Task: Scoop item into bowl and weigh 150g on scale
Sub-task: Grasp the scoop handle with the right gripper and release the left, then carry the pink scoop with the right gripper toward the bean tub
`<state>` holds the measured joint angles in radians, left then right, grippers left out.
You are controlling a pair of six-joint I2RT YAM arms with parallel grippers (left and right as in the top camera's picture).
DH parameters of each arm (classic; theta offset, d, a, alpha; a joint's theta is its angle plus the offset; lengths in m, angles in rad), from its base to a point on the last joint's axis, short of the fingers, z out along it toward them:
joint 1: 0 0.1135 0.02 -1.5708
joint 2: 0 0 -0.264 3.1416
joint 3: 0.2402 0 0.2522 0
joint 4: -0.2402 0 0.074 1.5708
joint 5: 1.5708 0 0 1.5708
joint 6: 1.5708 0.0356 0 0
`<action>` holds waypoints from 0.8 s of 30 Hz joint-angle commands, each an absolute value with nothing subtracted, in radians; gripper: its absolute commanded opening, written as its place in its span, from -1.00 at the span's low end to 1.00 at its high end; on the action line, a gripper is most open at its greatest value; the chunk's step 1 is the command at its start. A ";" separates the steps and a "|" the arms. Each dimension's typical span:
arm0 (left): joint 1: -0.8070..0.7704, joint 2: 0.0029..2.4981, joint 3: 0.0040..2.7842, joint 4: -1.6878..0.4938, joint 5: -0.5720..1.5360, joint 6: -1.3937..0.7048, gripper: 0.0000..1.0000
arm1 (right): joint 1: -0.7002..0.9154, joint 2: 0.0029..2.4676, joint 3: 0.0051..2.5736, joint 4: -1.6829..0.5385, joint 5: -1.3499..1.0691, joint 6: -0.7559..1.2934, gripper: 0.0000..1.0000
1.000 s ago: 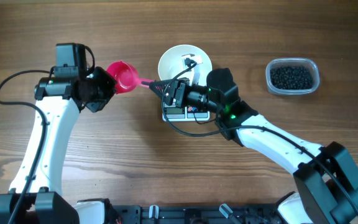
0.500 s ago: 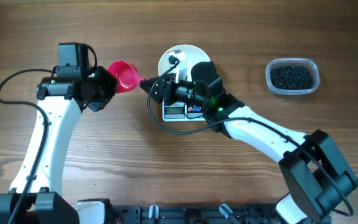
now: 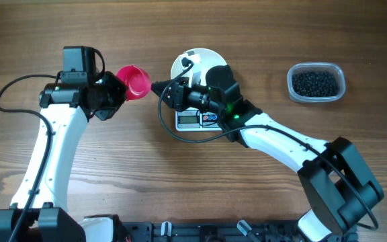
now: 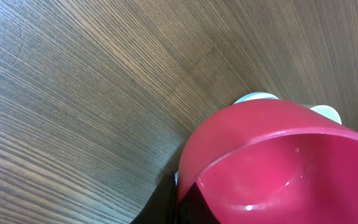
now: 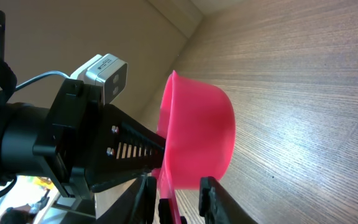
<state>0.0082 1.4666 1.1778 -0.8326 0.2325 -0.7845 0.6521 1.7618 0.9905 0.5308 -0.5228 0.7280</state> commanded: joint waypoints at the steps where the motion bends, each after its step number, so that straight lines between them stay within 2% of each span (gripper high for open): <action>1: 0.004 1.468 1.191 -0.830 0.226 -0.794 -0.92 | 0.657 1.779 1.015 0.537 -0.528 0.735 -0.53; 9: 0.004 1.468 1.191 -0.830 0.226 -0.794 -0.92 | 0.660 1.779 1.015 0.537 -0.528 0.735 -0.76; 12: 0.004 1.468 1.191 -0.830 0.226 -0.794 -0.92 | 0.660 1.779 1.015 0.537 -0.528 0.736 -0.91; 15: 0.004 1.468 1.191 -0.830 0.226 -0.794 -0.92 | 0.660 1.779 1.015 0.535 -0.534 0.736 -0.91; 16: 0.004 1.468 1.191 -0.830 0.226 -0.794 -0.60 | 0.660 1.779 1.015 0.534 -0.544 0.736 -0.91; 18: 0.004 1.462 1.192 -0.830 0.235 -0.794 0.47 | 0.658 1.779 1.015 0.533 -0.555 0.736 -0.91; 20: 0.004 1.423 1.193 -0.820 0.253 -0.794 1.00 | 0.643 1.776 1.015 0.533 -0.570 0.736 -0.91; 24: 0.004 1.156 1.228 -0.808 0.253 -0.704 1.00 | 0.585 1.698 1.015 0.530 -0.622 0.732 -0.92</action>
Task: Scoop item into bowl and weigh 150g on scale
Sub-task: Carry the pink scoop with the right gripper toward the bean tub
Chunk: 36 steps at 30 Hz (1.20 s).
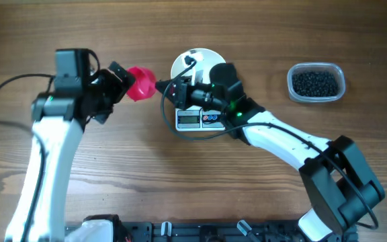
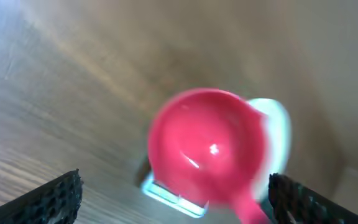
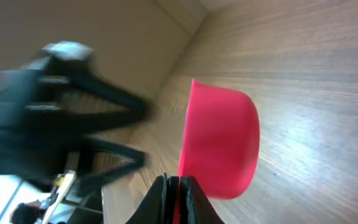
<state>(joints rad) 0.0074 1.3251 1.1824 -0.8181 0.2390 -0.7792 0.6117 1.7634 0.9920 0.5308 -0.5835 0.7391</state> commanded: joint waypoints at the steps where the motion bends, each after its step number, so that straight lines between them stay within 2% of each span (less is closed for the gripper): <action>1: 0.004 1.093 1.228 -0.806 0.253 -0.678 1.00 | 0.571 1.660 1.016 0.506 -0.622 0.721 -0.91; 6: 0.004 0.795 1.228 -0.830 0.265 -0.488 1.00 | 0.431 1.278 1.016 0.050 -0.478 0.455 -0.91; 10: -0.017 0.841 1.228 -0.889 0.329 -0.411 0.99 | 0.352 0.995 1.016 -0.250 -0.313 0.337 -0.91; 13: -0.172 0.978 1.228 -0.872 0.239 -0.396 0.99 | 0.308 0.854 1.015 -0.460 -0.149 0.335 -0.91; 15: -0.302 1.061 1.228 -0.863 0.085 -0.396 0.99 | 0.297 0.816 1.015 -0.530 -0.069 0.313 -0.91; 17: -0.489 1.179 1.228 -0.865 -0.154 -0.396 1.00 | 0.297 0.801 1.015 -0.605 0.036 0.305 -0.92; 19: -0.593 1.275 1.228 -0.865 -0.239 -0.396 0.99 | 0.297 0.812 1.014 -0.648 0.046 0.243 -0.92; 20: -0.618 1.306 1.228 -0.864 -0.237 -0.397 0.92 | 0.297 0.822 1.013 -0.662 0.049 0.232 -0.92; 21: -0.653 1.375 1.228 -0.868 -0.234 -0.401 0.54 | 0.297 0.840 1.013 -0.679 0.072 0.237 -0.92; 22: -0.664 1.411 1.228 -0.868 -0.233 -0.414 0.24 | 0.295 0.852 1.013 -0.690 0.087 0.239 -0.92; 23: -0.665 1.446 1.228 -0.868 -0.228 -0.450 -0.85 | 0.282 0.865 1.013 -0.702 0.090 0.241 -0.92; 24: -0.665 1.464 1.227 -0.865 -0.220 -0.460 -0.91 | 0.263 0.875 1.013 -0.710 0.089 0.247 -0.92; 28: -0.668 1.476 1.157 -0.762 -0.131 -0.460 -0.92 | 0.142 0.896 1.013 -0.718 0.002 0.235 -0.92; 33: -0.726 1.476 0.982 -0.525 -0.132 -0.448 -0.92 | -0.048 0.933 1.013 -0.715 -0.213 0.201 -0.92; 36: -0.729 1.531 0.961 -0.451 -0.131 -0.448 -0.92 | -0.097 0.939 1.013 -0.711 -0.272 0.211 -0.92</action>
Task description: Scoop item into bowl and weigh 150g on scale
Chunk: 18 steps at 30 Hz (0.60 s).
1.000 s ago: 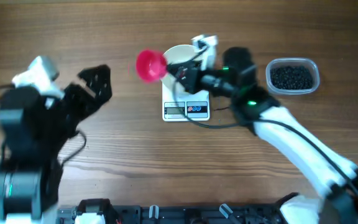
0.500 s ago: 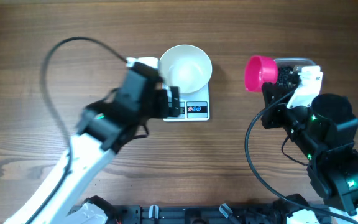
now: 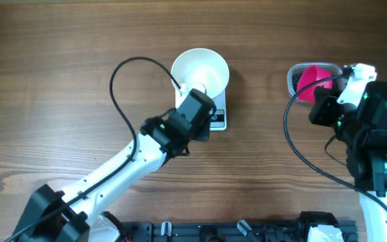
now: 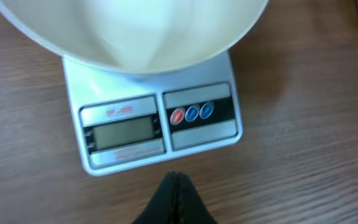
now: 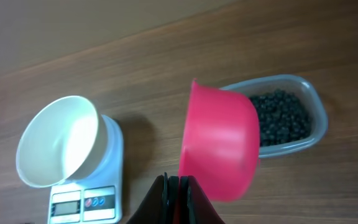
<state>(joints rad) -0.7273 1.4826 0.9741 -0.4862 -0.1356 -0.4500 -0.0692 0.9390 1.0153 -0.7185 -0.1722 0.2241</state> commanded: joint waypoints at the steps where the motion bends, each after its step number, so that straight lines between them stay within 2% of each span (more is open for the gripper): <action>1: -0.730 1.557 0.961 -0.431 -0.132 -0.448 -0.92 | -0.098 0.939 1.013 -0.711 -0.272 0.211 -0.92; 10: -0.729 1.728 0.961 -0.238 -0.152 -0.453 -0.92 | -0.098 0.939 1.013 -0.712 -0.272 0.221 -0.92; 18: -0.728 1.790 0.961 -0.186 -0.181 -0.456 -0.92 | -0.098 0.939 1.013 -0.712 -0.272 0.239 -0.92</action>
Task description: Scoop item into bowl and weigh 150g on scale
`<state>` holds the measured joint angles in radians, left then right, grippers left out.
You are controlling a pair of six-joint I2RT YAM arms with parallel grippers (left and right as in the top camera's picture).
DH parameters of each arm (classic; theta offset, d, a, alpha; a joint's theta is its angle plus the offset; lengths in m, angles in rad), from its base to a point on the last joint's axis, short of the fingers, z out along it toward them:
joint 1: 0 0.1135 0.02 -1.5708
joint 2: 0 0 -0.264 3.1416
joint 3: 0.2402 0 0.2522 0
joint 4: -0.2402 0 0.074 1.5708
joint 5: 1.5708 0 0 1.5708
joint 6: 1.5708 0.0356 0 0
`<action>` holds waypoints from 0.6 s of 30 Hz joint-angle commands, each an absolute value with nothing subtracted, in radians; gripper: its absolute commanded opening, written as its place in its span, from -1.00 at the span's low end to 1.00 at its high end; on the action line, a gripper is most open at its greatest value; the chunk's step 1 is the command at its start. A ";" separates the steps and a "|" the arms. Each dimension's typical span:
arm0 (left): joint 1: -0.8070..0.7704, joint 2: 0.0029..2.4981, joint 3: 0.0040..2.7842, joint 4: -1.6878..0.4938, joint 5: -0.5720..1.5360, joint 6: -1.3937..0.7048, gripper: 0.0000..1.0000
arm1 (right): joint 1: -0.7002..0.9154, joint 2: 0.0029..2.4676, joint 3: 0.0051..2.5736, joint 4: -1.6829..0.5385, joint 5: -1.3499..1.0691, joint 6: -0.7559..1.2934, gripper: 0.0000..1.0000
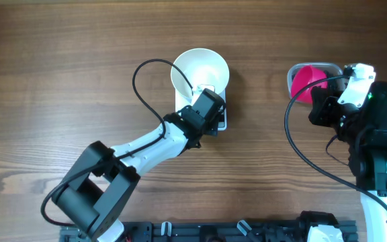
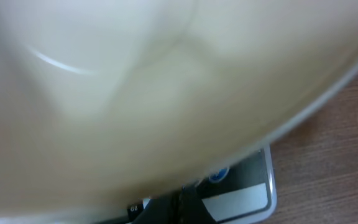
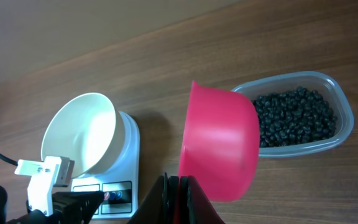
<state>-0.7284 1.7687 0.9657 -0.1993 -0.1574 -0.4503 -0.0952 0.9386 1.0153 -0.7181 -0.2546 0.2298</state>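
A white bowl (image 1: pixel 200 69) stands on the small white scale (image 3: pixel 128 155). My left gripper (image 2: pixel 181 198) is shut with nothing in it. Its tips rest at the scale's button panel (image 2: pixel 241 194), under the bowl's rim; the bowl (image 2: pixel 135 87) fills the left wrist view. The right gripper (image 3: pixel 178 180) is shut on the handle of a pink scoop (image 3: pixel 219 146). The scoop (image 1: pixel 308 81) hangs over the left end of a clear container of black beans (image 3: pixel 297 118). I see nothing inside the bowl (image 3: pixel 79 140).
The left arm (image 1: pixel 146 144) lies across the table from the lower left toward the scale. A black cable (image 1: pixel 153 74) loops to the left of the bowl. Bare wood (image 1: pixel 79 40) spreads around these things.
My left gripper was a little in front of the scale, still shut; its tips are now at the button panel under the bowl. The right gripper and scoop have barely shifted over the container.
First my left gripper held the scoop's cup left of the scale, with the right fingers open around its handle. Then the right was shut on the handle and the left open. Later the scoop was above the beans and the left shut before the scale, now at its buttons.
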 commanded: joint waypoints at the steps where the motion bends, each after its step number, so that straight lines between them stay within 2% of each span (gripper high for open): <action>1: -0.728 1.797 0.961 -0.175 -0.185 -0.456 -0.92 | -0.098 0.939 1.013 -0.712 -0.272 0.239 -0.92; 18: -0.729 1.829 0.961 -0.172 -0.206 -0.479 -0.92 | -0.098 0.939 1.013 -0.712 -0.272 0.239 -0.92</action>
<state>-0.7284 1.8095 0.9657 -0.1673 -0.2111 -0.4622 -0.0952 0.9386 1.0153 -0.7177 -0.2546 0.2302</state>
